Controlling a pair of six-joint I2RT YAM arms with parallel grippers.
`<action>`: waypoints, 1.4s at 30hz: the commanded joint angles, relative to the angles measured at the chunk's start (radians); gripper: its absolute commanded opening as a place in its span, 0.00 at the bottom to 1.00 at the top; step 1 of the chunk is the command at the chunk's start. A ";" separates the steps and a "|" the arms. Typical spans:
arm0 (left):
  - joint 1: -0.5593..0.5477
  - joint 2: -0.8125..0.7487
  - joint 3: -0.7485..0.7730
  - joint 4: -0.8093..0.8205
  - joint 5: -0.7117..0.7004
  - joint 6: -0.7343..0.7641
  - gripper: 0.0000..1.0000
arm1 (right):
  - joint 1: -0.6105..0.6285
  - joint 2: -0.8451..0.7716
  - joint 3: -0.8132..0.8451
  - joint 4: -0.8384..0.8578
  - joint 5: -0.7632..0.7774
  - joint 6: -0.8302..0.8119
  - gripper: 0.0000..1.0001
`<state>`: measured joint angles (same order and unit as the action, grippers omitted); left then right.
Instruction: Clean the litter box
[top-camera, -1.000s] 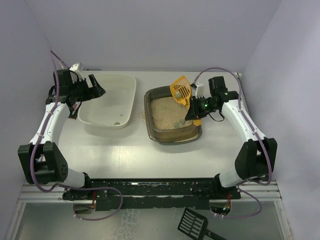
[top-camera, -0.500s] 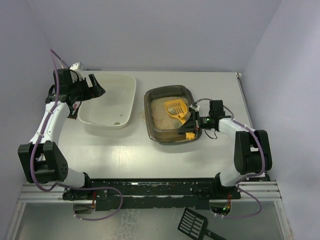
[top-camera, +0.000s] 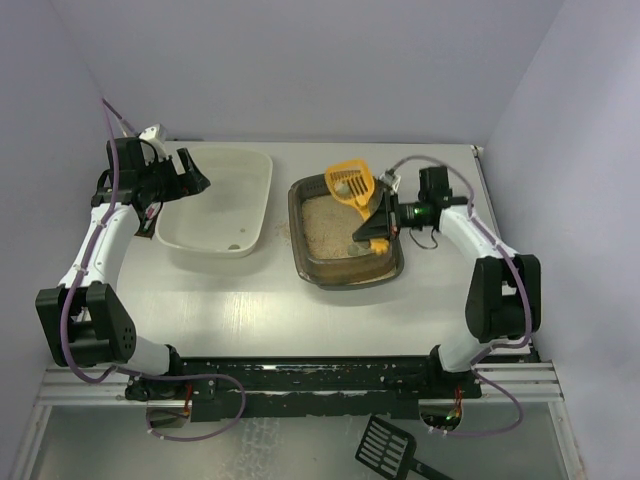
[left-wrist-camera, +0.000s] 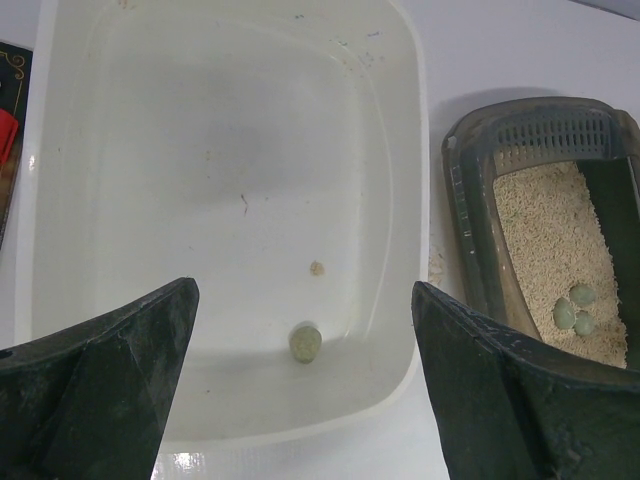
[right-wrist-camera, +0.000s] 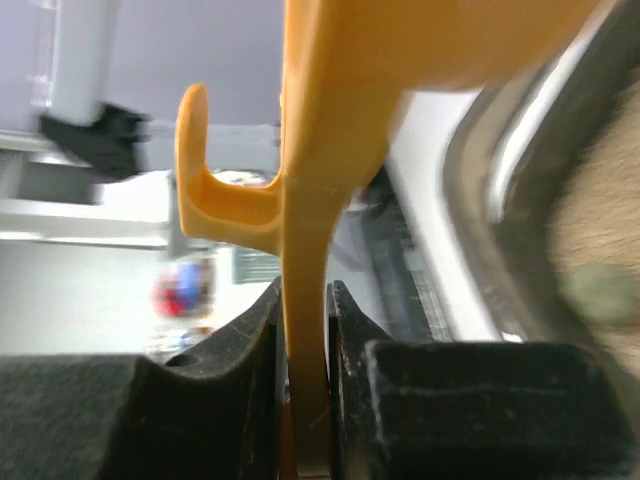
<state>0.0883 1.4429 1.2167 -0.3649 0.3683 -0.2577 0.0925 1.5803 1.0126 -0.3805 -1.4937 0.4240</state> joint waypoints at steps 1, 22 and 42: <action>-0.003 -0.013 0.021 0.001 -0.021 0.018 0.99 | 0.045 0.027 0.342 -0.560 0.456 -0.529 0.00; 0.075 0.025 0.180 -0.109 -0.068 0.079 0.99 | 0.334 0.659 1.158 -0.780 0.315 -0.537 0.00; 0.170 -0.026 0.122 -0.064 -0.006 0.074 0.99 | 0.682 0.875 1.446 -0.687 1.177 -0.514 0.00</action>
<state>0.2375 1.4582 1.3487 -0.4587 0.3214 -0.1867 0.8188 2.4554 2.4416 -1.1049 -0.5838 -0.1066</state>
